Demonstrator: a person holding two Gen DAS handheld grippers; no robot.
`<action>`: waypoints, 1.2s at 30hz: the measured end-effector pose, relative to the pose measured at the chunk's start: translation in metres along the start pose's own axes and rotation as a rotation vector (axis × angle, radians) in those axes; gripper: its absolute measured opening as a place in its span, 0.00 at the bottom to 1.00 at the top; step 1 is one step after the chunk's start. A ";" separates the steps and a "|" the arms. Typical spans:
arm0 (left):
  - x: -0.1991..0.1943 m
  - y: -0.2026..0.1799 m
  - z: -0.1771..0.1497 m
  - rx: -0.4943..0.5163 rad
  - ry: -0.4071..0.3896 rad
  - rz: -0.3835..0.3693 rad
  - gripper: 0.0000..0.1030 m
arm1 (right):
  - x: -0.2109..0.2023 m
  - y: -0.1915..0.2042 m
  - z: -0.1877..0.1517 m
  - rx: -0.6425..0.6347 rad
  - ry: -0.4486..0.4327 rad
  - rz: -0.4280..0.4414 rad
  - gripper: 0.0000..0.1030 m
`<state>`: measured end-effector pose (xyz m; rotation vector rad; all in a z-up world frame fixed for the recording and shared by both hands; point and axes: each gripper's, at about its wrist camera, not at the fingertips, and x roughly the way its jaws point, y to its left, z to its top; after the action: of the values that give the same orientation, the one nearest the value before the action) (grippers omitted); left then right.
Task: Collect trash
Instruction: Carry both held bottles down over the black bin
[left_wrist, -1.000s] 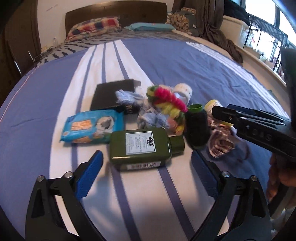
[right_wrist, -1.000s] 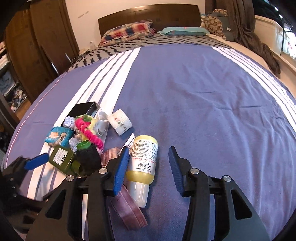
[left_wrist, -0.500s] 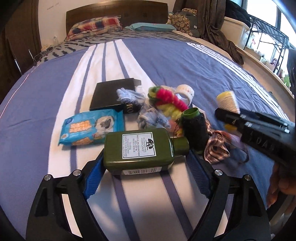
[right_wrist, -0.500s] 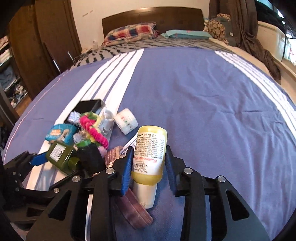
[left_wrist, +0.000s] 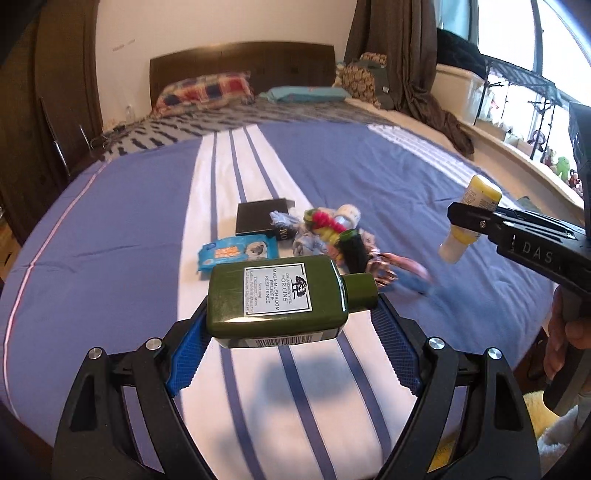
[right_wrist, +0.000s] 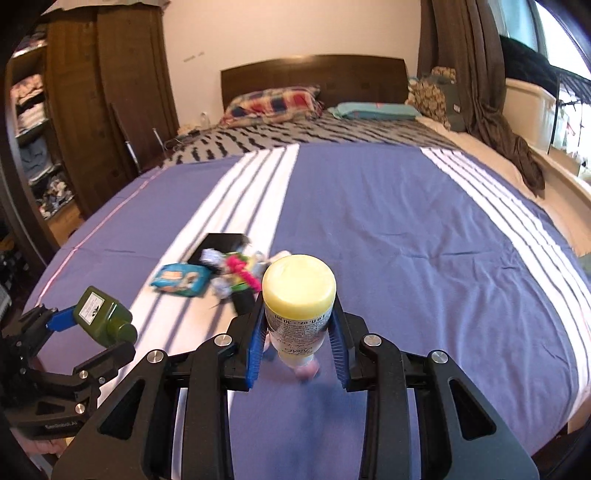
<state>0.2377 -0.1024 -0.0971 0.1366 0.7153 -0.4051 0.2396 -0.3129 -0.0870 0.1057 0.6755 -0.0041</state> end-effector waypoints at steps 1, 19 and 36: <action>-0.010 -0.002 -0.003 0.003 -0.009 0.001 0.78 | -0.011 0.004 -0.003 -0.009 -0.012 0.005 0.31; -0.115 -0.010 -0.091 -0.024 -0.070 -0.012 0.78 | -0.116 0.053 -0.108 -0.057 -0.069 0.092 0.31; -0.063 -0.007 -0.199 -0.057 0.173 -0.034 0.78 | -0.076 0.075 -0.205 -0.073 0.135 0.087 0.31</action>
<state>0.0703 -0.0377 -0.2045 0.1066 0.8999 -0.4082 0.0548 -0.2206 -0.1915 0.0652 0.8044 0.1124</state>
